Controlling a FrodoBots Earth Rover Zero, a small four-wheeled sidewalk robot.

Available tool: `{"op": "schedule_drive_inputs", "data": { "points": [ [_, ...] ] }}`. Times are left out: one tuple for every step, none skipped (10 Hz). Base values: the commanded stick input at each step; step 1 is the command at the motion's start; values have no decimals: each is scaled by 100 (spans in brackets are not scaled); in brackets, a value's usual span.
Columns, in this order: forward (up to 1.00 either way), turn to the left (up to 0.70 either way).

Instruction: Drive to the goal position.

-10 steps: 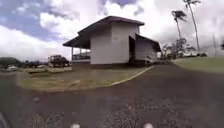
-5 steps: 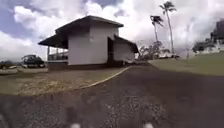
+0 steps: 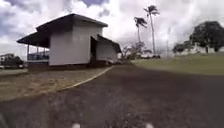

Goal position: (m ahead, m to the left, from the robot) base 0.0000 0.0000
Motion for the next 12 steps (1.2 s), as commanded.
{"op": "schedule_drive_inputs", "data": {
  "points": [
    [0,-70],
    [0,-70],
    [0,-70],
    [0,-70],
    [0,-70],
    [0,-70],
    [0,-70],
    [0,-70],
    [0,-70],
    [0,-70],
    [0,-70],
    [0,-70]
  ]
}}
